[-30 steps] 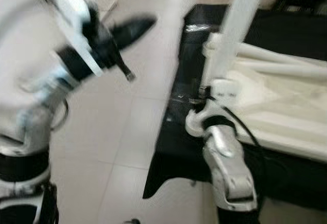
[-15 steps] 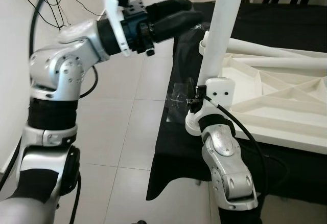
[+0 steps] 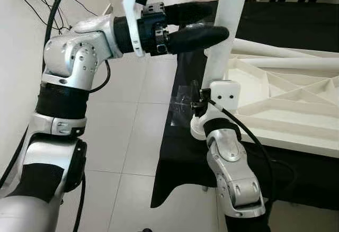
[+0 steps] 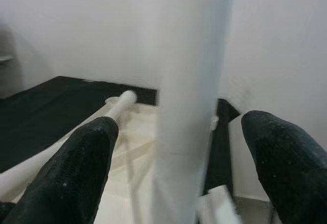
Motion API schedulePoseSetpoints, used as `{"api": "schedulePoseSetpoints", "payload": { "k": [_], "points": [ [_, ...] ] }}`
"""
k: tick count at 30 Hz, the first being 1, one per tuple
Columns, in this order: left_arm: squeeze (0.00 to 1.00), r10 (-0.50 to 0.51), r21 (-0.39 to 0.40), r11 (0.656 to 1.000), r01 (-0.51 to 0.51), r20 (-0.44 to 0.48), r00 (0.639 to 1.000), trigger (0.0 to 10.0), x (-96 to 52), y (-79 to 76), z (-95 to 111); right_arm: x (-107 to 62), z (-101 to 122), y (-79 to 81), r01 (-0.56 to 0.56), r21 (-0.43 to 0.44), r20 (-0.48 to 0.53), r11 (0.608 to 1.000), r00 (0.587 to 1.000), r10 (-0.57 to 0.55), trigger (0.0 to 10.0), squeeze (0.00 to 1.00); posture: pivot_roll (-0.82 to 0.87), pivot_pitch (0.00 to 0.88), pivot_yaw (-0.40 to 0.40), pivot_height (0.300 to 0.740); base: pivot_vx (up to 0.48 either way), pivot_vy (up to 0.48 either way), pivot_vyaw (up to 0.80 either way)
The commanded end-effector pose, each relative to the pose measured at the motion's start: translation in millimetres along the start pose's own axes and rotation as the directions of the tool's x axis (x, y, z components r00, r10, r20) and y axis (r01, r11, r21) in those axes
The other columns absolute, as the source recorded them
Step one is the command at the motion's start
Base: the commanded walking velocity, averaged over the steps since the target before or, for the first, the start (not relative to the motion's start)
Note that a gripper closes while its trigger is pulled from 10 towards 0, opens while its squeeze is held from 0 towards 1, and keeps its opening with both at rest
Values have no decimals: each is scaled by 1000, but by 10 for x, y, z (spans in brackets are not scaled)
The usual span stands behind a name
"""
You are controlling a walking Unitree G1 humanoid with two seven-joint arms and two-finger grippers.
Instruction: Building children table
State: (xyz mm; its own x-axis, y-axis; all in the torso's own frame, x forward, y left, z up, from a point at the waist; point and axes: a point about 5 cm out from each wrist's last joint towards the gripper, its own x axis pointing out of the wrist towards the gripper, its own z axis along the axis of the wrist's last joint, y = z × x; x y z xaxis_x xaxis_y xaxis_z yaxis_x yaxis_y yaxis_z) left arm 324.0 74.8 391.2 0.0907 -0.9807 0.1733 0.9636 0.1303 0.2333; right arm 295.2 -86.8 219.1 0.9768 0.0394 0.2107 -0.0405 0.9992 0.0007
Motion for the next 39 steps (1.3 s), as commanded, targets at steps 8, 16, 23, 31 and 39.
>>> {"api": "schedulePoseSetpoints", "payload": {
  "k": [8,16,23,31,39],
  "points": [
    [0,-29,20,999,30,-30,999,10000,299,25,-133,-57,-400,260,-43,167,-222,985,972,80,10000,0,28,211,100,740,0,0,0],
    [0,-101,34,994,102,-23,995,0,516,-2,-111,-51,-397,271,-52,169,-219,984,972,89,10000,0,21,217,100,740,0,0,0],
    [0,-99,53,993,101,-40,994,0,507,12,-114,-35,-385,255,-50,168,-215,985,973,86,10000,0,27,218,97,740,0,0,0],
    [0,-108,66,992,112,-56,993,0,476,0,-106,37,-299,191,-97,163,-158,982,980,123,10000,1000,21,217,91,740,0,0,0],
    [0,-118,67,990,121,-53,992,0,498,5,-112,300,44,-22,-390,59,36,919,921,388,10000,1000,16,220,87,740,0,0,0]
  ]
}}
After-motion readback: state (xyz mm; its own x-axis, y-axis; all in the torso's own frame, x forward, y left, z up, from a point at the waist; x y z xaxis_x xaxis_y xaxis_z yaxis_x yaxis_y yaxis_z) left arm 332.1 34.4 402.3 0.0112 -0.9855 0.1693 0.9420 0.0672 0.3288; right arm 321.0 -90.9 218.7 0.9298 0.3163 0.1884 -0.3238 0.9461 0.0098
